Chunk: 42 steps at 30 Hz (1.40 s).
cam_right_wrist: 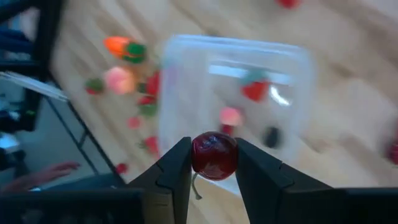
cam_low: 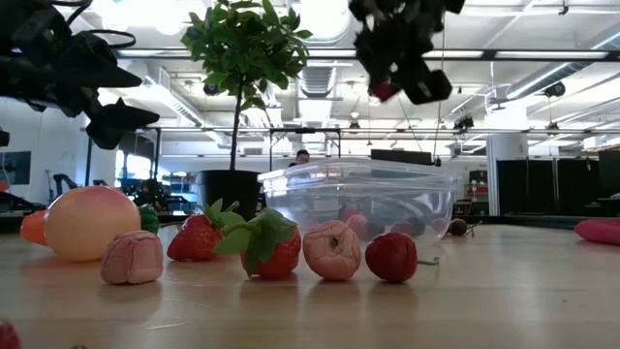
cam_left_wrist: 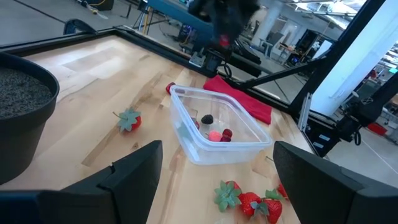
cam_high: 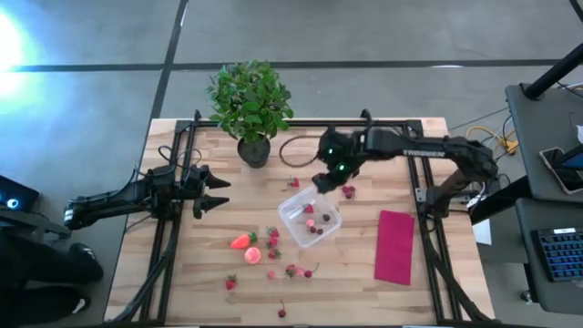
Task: Pick and placing Produce into tupperware
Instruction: Put the red cherry into the transparent bin
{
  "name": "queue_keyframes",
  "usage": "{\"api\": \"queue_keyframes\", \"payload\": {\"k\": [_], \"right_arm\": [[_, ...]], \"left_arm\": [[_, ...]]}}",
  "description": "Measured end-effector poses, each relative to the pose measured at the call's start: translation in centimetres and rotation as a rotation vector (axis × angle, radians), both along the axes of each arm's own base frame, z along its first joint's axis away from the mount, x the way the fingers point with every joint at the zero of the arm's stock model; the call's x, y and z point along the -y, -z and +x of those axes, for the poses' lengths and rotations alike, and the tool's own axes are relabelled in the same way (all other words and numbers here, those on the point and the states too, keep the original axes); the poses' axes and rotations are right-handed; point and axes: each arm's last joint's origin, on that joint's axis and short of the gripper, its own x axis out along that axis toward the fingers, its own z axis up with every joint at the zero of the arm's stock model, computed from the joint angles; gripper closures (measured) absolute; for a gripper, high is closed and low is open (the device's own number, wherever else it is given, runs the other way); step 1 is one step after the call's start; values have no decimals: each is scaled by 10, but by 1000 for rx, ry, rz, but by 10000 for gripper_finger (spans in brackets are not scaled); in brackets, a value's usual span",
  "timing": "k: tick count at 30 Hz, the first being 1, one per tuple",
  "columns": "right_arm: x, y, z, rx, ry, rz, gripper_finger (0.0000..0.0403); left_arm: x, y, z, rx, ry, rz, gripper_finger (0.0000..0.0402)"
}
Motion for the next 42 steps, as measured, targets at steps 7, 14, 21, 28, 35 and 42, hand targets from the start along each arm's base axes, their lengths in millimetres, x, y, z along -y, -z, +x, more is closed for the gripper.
{"api": "queue_keyframes", "payload": {"k": [7, 14, 21, 28, 35, 42], "right_arm": [[-42, 40, 39, -26, -33, -40, 272], [-53, 54, 38, -126, 15, -243, 221], [-33, 13, -16, -294, 170, -403, 189], [-2, 27, -43, -481, 104, -317, 189], [11, 67, -40, -564, 35, -312, 188], [16, 91, -38, -506, -14, -331, 188]], "left_arm": [[0, 0, 0, 0, 0, 0, 109], [0, 0, 0, 0, 0, 0, 109], [0, 0, 0, 0, 0, 0, 109], [0, 0, 0, 0, 0, 0, 109], [0, 0, 0, 0, 0, 0, 109], [0, 0, 0, 0, 0, 0, 109]]}}
